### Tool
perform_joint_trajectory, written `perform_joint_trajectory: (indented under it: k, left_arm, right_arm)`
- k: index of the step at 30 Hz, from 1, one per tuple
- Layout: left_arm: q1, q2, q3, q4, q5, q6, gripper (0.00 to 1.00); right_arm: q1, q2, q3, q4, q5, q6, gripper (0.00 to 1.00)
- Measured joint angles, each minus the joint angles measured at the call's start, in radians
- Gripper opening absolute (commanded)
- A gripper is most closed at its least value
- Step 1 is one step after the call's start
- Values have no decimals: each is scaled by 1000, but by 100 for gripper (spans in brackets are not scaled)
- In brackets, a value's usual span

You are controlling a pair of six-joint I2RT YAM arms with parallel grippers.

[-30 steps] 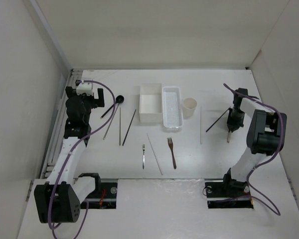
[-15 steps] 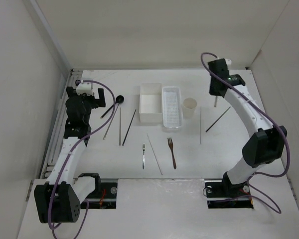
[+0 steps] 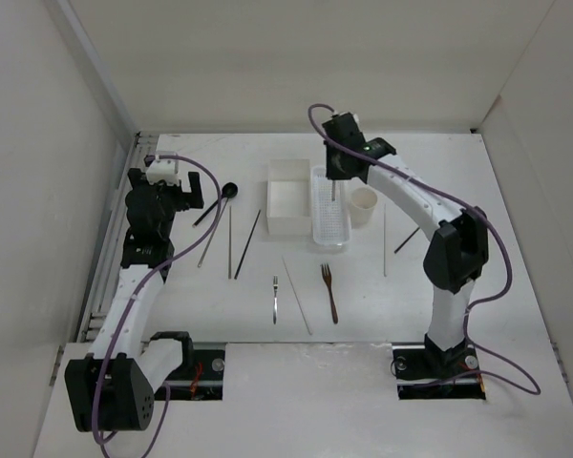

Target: Sort the eating utensils into containers

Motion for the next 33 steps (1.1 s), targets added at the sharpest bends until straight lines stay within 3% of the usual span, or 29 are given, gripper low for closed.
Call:
perform_joint_trajectory:
  k: [7, 13, 21, 33]
  left_arm:
    - [0, -6, -1, -11, 0, -19, 100]
    - [0, -7, -12, -14, 0, -26, 100]
    - [0, -7, -18, -17, 0, -40, 100]
    - [0, -33, -65, -14, -13, -42, 100]
  right_arm:
    - [137, -34, 18, 84, -12, 9, 0]
    - [123, 9, 88, 109, -42, 33, 0]
    - [117, 215, 279, 51, -50, 79, 0]
    - [131, 257, 243, -55, -55, 158, 5]
